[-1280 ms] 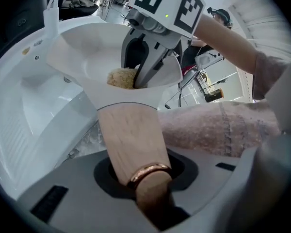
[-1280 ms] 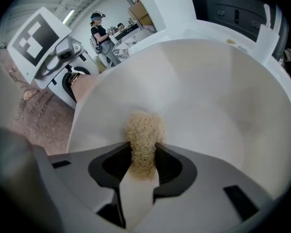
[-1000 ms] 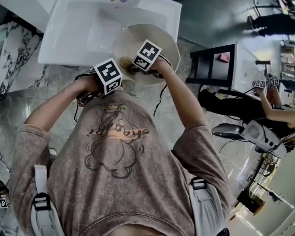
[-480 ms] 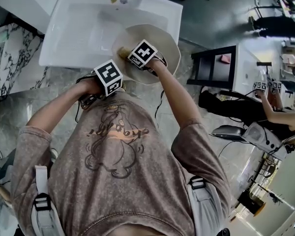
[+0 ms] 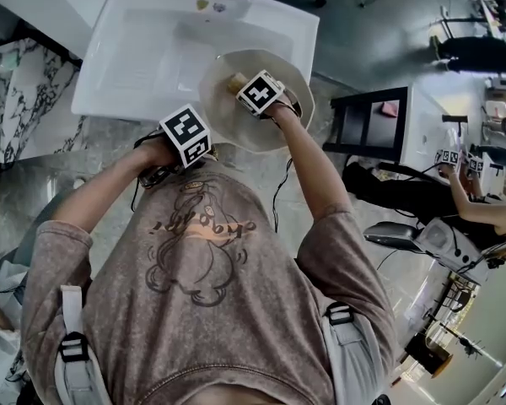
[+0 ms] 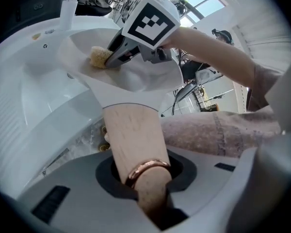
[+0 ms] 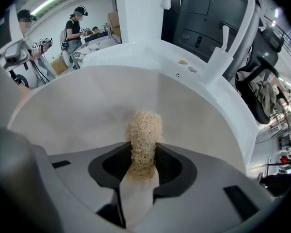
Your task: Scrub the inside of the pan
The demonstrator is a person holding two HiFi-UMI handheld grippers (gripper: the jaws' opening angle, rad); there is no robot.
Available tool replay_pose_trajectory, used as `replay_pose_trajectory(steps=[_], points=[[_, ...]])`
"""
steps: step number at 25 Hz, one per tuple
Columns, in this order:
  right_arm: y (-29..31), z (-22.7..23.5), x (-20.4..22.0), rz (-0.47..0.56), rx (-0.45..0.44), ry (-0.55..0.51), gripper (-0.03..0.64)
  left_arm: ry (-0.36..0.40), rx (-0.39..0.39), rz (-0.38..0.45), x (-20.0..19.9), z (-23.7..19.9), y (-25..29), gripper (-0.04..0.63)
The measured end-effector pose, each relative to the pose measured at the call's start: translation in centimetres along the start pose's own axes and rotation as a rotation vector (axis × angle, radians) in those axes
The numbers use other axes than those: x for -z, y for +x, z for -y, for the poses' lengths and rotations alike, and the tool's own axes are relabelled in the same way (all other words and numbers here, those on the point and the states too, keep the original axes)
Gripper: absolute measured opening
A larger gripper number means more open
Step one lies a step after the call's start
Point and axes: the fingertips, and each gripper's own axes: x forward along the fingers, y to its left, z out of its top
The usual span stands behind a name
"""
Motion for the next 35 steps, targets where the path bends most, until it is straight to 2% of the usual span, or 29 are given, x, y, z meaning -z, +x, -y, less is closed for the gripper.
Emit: replay_pose_trajectory(steps=[2,7,14,18,21,28,32,35], points=[[0.0,0.3,0.4,0.002,-0.024,0.033,0.155,0.001,0.001,-0.002,0.0,-0.1,-0.1,0.098],[-0.8,2.7,3.2,-0.093,0.044,0.042,0.155,0.005,0.004,-0.006,0.0,-0.2,-0.2,0.098],[-1.5,2.8,4.6,-0.115,0.052,0.034,0.155,0.007,0.008,-0.009,-0.2,0.0,-0.3,0.100],[-2.2,3.4,5.1,-0.125,0.120,0.042,0.155,-0.007,0.012,0.009,-0.2,0.1,0.1,0.101],[-2.5,2.3,3.1,-0.016,0.084,0.054,0.155,-0.016,0.008,0.027,-0.1,0.0,0.1,0.100],[-6.2,1.0,-0.3,0.196,0.005,0.187,0.155,-0.022,-0.009,0.037,-0.2,0.1,-0.2,0.098],[-9.3,0.9,-1.6,0.293,0.005,0.214,0.156,-0.029,-0.026,0.049,0.2,-0.3,-0.5,0.097],[-11.8,0.8,-1.8,0.362,0.009,0.239,0.156,-0.068,-0.023,0.068,0.7,-0.8,-0.9,0.097]])
